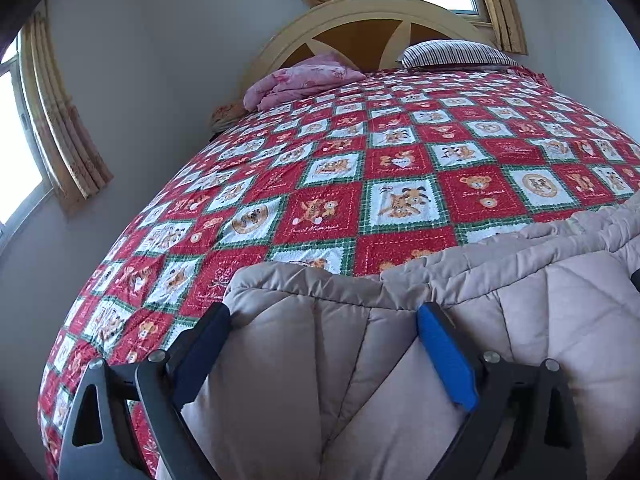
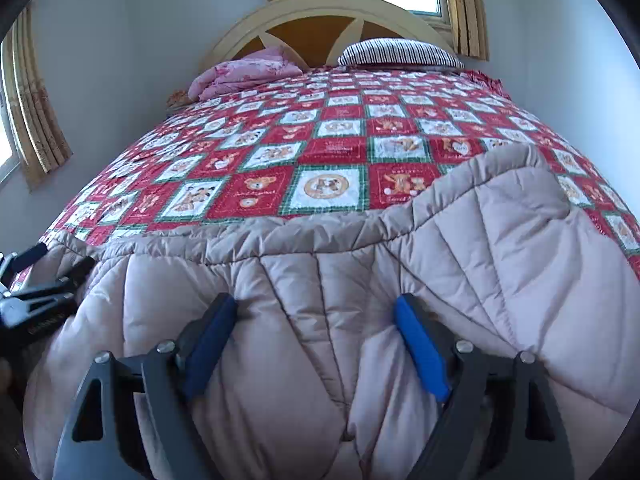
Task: Fold large clothes
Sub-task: 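Open both tools and press the folded jacket flat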
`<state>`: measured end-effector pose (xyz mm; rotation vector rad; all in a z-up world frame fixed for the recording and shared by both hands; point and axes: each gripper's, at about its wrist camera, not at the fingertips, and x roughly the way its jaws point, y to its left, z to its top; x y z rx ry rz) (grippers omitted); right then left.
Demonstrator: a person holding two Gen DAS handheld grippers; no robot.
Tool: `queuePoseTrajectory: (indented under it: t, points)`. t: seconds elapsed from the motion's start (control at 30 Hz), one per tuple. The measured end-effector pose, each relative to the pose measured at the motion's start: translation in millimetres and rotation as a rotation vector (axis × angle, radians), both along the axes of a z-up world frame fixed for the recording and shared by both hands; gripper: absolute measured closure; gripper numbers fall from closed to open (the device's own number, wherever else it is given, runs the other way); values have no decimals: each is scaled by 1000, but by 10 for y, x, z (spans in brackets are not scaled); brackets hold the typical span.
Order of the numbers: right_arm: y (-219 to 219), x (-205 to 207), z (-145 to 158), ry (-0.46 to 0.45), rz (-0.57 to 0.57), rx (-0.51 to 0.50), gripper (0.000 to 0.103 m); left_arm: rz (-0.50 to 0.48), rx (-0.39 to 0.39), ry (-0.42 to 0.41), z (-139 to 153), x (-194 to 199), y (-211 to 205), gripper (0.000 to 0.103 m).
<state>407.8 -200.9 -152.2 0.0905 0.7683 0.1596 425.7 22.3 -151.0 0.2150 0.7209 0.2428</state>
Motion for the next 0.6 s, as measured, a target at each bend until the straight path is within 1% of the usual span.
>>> queuePoseTrajectory:
  t: [0.17,0.27,0.6]
  points:
    - [21,46,-54,15,-3,-5,16,18,-40,4,-83,7,57,1]
    - [24,42,-69,17,-4,-10,16,19,-58,9,-131,28,80,1]
    - [34,68,-125,27,-4,-4,14,22,-64,16,-191,46,86,1]
